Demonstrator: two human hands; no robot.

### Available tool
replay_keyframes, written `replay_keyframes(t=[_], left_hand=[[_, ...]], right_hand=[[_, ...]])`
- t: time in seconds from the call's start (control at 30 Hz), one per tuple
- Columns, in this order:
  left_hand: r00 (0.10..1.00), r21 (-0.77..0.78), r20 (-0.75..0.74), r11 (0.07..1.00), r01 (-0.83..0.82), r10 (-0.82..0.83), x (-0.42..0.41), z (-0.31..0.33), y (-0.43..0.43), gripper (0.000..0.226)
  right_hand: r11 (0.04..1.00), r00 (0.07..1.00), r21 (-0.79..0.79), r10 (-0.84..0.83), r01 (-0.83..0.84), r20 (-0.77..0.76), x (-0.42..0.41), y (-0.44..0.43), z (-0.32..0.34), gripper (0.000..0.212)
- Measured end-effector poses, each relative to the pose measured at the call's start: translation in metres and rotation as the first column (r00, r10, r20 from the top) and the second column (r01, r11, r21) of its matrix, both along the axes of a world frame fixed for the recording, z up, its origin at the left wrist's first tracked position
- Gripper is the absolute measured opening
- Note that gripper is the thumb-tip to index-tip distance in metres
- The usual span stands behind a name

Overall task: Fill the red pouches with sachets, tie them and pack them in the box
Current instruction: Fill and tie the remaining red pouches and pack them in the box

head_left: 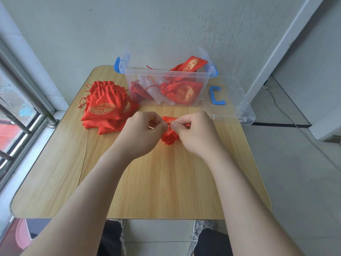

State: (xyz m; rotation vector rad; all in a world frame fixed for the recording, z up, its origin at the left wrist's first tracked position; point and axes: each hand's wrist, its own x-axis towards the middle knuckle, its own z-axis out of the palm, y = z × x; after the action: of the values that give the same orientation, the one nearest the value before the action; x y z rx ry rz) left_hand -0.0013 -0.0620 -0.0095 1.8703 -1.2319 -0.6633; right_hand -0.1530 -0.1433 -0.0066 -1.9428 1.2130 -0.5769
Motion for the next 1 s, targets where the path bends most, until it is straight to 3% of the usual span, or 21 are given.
replay_keyframes(t=[0.07, 0.23, 0.33, 0.47, 0.7, 0.83, 1.0], left_hand=[[1.000, 0.046, -0.022, 0.999, 0.006, -0.004, 0.000, -0.001, 0.000, 0.015], [0.998, 0.141, 0.026, 0.989, -0.052, 0.049, 0.004, -0.007, 0.000, 0.019], [0.983, 0.189, 0.150, 0.973, -0.130, 0.103, 0.010, -0.012, 0.000, 0.022], [0.961, 0.239, 0.233, 0.949, -0.203, 0.147, 0.017, -0.020, 0.001, 0.027], [0.941, 0.348, 0.332, 0.936, -0.055, -0.069, 0.011, -0.021, 0.001, 0.036], [0.927, 0.372, 0.325, 0.926, 0.057, -0.188, 0.006, -0.019, 0.002, 0.021], [0.912, 0.305, 0.360, 0.949, 0.085, -0.197, 0.002, -0.019, 0.001, 0.023]], right_hand=[[0.994, 0.995, -0.106, -0.005, -0.006, -0.098, 0.001, 0.001, -0.003, 0.016], [0.984, 0.961, -0.177, -0.081, 0.034, -0.266, 0.003, -0.003, -0.012, 0.013], [0.976, 0.892, -0.217, -0.121, 0.026, -0.436, 0.000, -0.003, -0.009, 0.004], [0.973, 0.782, -0.229, -0.148, 0.008, -0.605, -0.004, 0.001, -0.003, 0.017], [0.993, 0.768, -0.118, -0.083, 0.010, -0.635, -0.003, 0.009, 0.000, 0.027], [0.988, 0.823, -0.135, -0.015, -0.076, -0.567, -0.002, 0.011, 0.001, 0.042], [0.971, 0.823, -0.139, 0.085, -0.196, -0.562, 0.000, 0.011, -0.007, 0.035]])
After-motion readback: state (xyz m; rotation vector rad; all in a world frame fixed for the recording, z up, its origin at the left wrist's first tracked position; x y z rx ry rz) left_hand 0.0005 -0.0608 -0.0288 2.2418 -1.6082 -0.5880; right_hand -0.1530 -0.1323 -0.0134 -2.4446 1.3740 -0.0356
